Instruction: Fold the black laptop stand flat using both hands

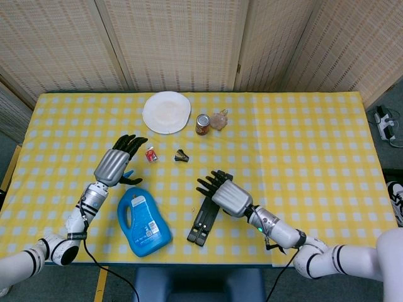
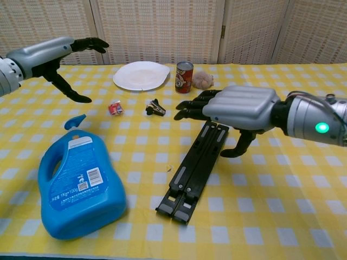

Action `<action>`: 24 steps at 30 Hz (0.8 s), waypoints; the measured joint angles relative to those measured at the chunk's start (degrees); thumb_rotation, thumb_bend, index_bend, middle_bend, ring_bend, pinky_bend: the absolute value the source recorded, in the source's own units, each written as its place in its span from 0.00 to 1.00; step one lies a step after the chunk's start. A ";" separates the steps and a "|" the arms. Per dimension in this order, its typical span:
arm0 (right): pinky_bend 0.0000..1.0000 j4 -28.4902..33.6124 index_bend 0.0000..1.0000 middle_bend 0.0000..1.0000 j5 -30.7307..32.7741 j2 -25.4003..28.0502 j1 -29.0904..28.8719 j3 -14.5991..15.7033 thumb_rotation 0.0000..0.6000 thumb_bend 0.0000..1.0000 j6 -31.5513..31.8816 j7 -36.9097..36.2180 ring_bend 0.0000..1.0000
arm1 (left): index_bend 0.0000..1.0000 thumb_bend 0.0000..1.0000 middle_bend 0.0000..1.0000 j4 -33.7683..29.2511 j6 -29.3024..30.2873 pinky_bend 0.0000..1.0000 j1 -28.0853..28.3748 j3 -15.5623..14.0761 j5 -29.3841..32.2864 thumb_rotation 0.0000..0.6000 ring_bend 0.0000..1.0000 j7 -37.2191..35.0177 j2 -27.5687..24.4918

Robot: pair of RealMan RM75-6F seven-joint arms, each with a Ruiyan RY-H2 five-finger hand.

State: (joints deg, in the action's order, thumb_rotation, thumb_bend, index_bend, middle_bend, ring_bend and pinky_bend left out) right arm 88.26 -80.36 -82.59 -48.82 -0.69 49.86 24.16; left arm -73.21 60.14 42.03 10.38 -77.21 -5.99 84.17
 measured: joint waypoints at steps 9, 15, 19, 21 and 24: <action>0.00 7.86 0.15 0.19 1.07 12.28 11.10 1.23 1.00 0.32 13.52 -2.73 0.15 | 0.11 0.13 0.13 -3.04 5.05 0.00 -4.79 0.60 3.07 1.00 0.05 4.68 -4.49; 0.07 9.86 0.12 0.20 1.22 18.75 19.28 3.35 1.00 0.32 21.64 -6.95 0.19 | 0.11 0.13 0.13 -5.00 9.59 0.00 -9.33 0.23 4.58 1.00 0.05 6.79 -7.92; 0.09 10.42 0.06 0.20 1.10 21.43 24.75 4.48 1.00 0.32 26.99 -12.05 0.22 | 0.11 0.13 0.13 -9.20 13.18 0.00 -13.95 -0.73 5.83 1.00 0.05 8.04 -11.72; 0.11 10.48 0.06 0.22 1.10 22.45 27.73 4.90 1.00 0.32 29.75 -14.53 0.22 | 0.11 0.13 0.13 -10.71 14.52 0.00 -15.65 -1.30 5.94 1.00 0.04 8.37 -12.73; 0.13 10.11 0.06 0.23 1.25 23.12 31.77 5.27 1.00 0.32 33.52 -16.95 0.23 | 0.11 0.13 0.13 -13.19 17.66 0.00 -19.15 -2.99 5.37 1.00 0.04 8.88 -14.05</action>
State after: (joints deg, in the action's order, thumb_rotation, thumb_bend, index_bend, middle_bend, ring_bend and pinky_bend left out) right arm 98.37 -79.11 -59.46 -17.05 4.58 83.39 7.21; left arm -86.40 77.80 22.88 7.39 -71.84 2.88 70.13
